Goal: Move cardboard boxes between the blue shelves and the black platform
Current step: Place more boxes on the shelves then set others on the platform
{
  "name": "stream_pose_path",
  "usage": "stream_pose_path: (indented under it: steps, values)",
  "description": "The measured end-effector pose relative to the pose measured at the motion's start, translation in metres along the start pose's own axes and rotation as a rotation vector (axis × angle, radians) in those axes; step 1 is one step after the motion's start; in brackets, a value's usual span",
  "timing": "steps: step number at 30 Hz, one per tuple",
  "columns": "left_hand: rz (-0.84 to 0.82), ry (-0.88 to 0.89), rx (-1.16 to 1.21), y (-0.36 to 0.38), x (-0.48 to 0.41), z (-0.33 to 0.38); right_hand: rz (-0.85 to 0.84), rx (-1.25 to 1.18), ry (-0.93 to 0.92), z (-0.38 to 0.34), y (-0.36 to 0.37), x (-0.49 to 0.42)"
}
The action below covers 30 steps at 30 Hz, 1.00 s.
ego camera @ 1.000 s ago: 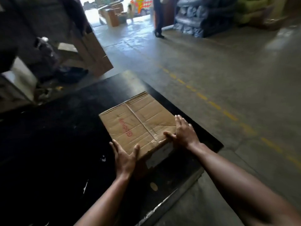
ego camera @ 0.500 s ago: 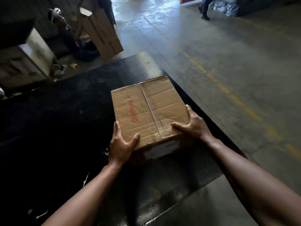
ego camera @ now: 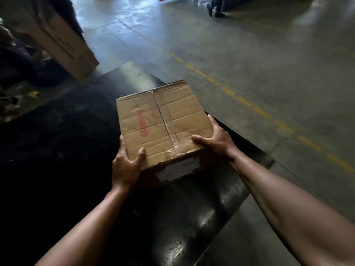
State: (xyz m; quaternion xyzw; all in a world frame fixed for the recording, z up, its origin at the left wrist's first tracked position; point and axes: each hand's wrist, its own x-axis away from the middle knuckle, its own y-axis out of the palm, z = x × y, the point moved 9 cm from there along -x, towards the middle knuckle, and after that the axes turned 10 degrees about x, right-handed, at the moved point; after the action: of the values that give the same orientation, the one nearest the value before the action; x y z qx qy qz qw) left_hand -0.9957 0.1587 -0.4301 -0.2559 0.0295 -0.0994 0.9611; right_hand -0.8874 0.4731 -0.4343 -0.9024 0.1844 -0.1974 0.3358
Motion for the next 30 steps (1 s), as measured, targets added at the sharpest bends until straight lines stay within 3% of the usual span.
stream_pose_path:
  steps: [6, 12, 19, 25, 30]
  values:
    - [-0.081, 0.106, 0.066, 0.006, -0.024, 0.007, 0.151, -0.082, 0.078, 0.008, -0.001, 0.033]
    - [-0.351, 0.100, 0.196, 0.022, -0.021, 0.019, 0.293, -0.198, 0.139, 0.020, 0.004, 0.085]
    - [-0.545, 0.100, 0.339, 0.068, 0.006, 0.061, 0.508, -0.246, 0.307, 0.051, -0.021, 0.181]
    - [-0.854, 0.172, 0.459, 0.140, 0.106, 0.141, 0.793, -0.155, 0.483, 0.072, -0.091, 0.351]
    - [-1.149, 0.229, 0.533, 0.161, 0.266, 0.215, 1.027, -0.083, 0.671, 0.064, -0.103, 0.562]
